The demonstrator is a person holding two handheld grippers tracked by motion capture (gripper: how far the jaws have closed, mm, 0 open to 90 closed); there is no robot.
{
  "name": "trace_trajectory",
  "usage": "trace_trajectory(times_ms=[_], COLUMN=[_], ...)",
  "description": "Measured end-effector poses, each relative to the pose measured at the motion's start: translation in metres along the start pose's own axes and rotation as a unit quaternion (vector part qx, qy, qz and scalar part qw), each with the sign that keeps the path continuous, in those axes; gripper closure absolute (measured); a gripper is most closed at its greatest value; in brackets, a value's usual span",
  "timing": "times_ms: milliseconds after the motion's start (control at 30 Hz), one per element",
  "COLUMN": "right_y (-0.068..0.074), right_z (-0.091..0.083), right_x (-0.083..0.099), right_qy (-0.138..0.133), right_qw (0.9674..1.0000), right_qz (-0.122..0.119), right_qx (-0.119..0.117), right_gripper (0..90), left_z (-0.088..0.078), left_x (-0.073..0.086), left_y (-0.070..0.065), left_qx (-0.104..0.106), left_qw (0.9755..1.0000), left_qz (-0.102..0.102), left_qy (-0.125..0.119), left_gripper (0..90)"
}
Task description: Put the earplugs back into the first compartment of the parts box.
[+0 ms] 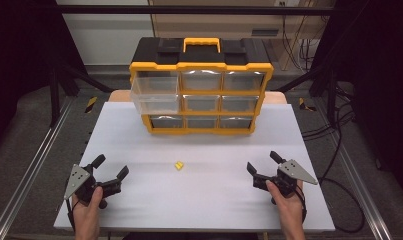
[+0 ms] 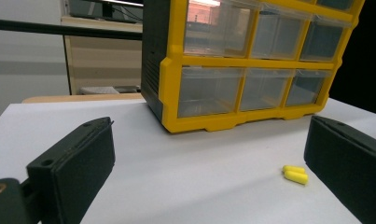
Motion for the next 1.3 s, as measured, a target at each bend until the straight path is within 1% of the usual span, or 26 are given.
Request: trace_trajectory(times_ms=[67, 133, 167, 200, 367, 400, 433, 467, 500, 567, 600, 633, 700, 733, 833, 867, 900, 933, 1067, 1100, 1133, 1167, 1200, 1233, 1267, 1300], right_y=[0.004, 0.008, 0.008, 0.012, 0.017, 0.021, 0.022, 0.022, 0.028, 0.033, 0.033, 0.041, 0.044, 0.054, 0.069, 0.069, 0.073, 0.083, 0.097, 0.097, 0.105, 0.107, 0.107, 0.115, 0.115, 0.118], right_z=[0.001, 0.004, 0.004, 0.006, 0.008, 0.010, 0.011, 0.011, 0.013, 0.015, 0.015, 0.018, 0.019, 0.024, 0.030, 0.030, 0.032, 0.037, 0.048, 0.048, 0.056, 0.059, 0.059, 0.067, 0.067, 0.070], right_x=[0.002, 0.005, 0.005, 0.008, 0.012, 0.015, 0.015, 0.015, 0.017, 0.019, 0.019, 0.020, 0.021, 0.022, 0.023, 0.023, 0.024, 0.023, 0.023, 0.023, 0.022, 0.021, 0.021, 0.018, 0.018, 0.017], right_qy=[0.014, 0.031, 0.031, 0.043, 0.054, 0.065, 0.067, 0.067, 0.077, 0.087, 0.087, 0.098, 0.102, 0.118, 0.131, 0.131, 0.136, 0.140, 0.159, 0.159, 0.170, 0.172, 0.172, 0.180, 0.180, 0.185], right_qw=[0.9999, 0.9994, 0.9994, 0.9988, 0.9981, 0.9973, 0.9971, 0.9971, 0.9963, 0.9951, 0.9951, 0.9938, 0.9933, 0.9909, 0.9879, 0.9879, 0.9869, 0.9855, 0.9808, 0.9808, 0.9784, 0.9776, 0.9776, 0.9750, 0.9750, 0.9736], right_qz=[0.001, -0.013, -0.013, -0.020, -0.030, -0.035, -0.036, -0.036, -0.037, -0.045, -0.045, -0.049, -0.051, -0.058, -0.071, -0.071, -0.074, -0.076, -0.090, -0.090, -0.088, -0.089, -0.089, -0.096, -0.096, -0.101], right_qx=[-0.004, -0.006, -0.006, -0.008, -0.004, -0.005, -0.006, -0.006, -0.013, -0.015, -0.015, -0.018, -0.019, -0.029, -0.043, -0.043, -0.048, -0.059, -0.068, -0.068, -0.080, -0.082, -0.082, -0.087, -0.087, -0.087], right_gripper=[4.9, 5.1, 5.1, 5.7, 6.8, 6.8, 6.8, 6.8, 6.8, 6.8, 6.8, 6.8, 6.8, 6.9, 7.0, 7.0, 7.0, 7.1, 7.1, 7.1, 6.6, 6.5, 6.5, 6.5, 6.5, 6.5], left_z=[0.000, 0.000, 0.000, 0.000, -0.001, 0.000, 0.001, 0.001, 0.001, 0.003, 0.003, 0.004, 0.004, 0.004, 0.004, 0.004, 0.004, 0.004, 0.005, 0.005, 0.005, 0.004, 0.005, 0.006, 0.006, 0.007], left_x=[0.000, -0.001, -0.001, 0.000, 0.001, 0.001, 0.000, 0.000, 0.000, 0.001, 0.001, 0.002, 0.003, 0.003, 0.003, 0.003, 0.003, 0.004, 0.004, 0.004, 0.004, 0.004, 0.004, 0.004, 0.004, 0.005], left_y=[0.000, -0.002, -0.002, -0.002, -0.003, -0.005, -0.006, -0.006, -0.007, -0.008, -0.008, -0.009, -0.009, -0.010, -0.011, -0.011, -0.011, -0.011, -0.011, -0.011, -0.012, -0.012, -0.012, -0.013, -0.013, -0.013], left_qx=[-0.001, -0.001, -0.001, 0.000, -0.001, 0.001, 0.006, 0.006, 0.009, 0.011, 0.011, 0.013, 0.014, 0.015, 0.013, 0.013, 0.014, 0.013, 0.014, 0.014, 0.016, 0.016, 0.017, 0.018, 0.018, 0.018], left_qw=[1.0000, 1.0000, 1.0000, 1.0000, 0.9999, 0.9999, 0.9999, 0.9999, 0.9998, 0.9998, 0.9998, 0.9998, 0.9997, 0.9996, 0.9995, 0.9995, 0.9995, 0.9995, 0.9996, 0.9996, 0.9995, 0.9994, 0.9994, 0.9993, 0.9993, 0.9993], left_qz=[0.002, 0.010, 0.010, 0.010, 0.011, 0.015, 0.014, 0.014, 0.015, 0.015, 0.015, 0.015, 0.016, 0.020, 0.024, 0.024, 0.024, 0.024, 0.022, 0.022, 0.025, 0.027, 0.027, 0.027, 0.027, 0.027], left_qy=[0.000, 0.000, 0.000, 0.000, 0.002, 0.003, 0.003, 0.003, 0.002, 0.005, 0.005, 0.008, 0.009, 0.011, 0.013, 0.013, 0.013, 0.013, 0.015, 0.015, 0.015, 0.015, 0.015, 0.017, 0.017, 0.017], left_gripper=[1.3, 1.4, 1.4, 1.4, 1.4, 1.4, 1.4, 1.4, 1.4, 1.4, 1.4, 1.4, 1.4, 1.4, 1.4, 1.4, 1.4, 1.4, 1.4, 1.4, 1.3, 1.4, 1.4, 1.4, 1.4, 1.4])
Point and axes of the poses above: each handheld gripper's, and its own axes: z roughly forward along the jaws, x roughly out of its underside, y roughly to its left, the point moved 9 cm from there along z, roughly forward along the jaws
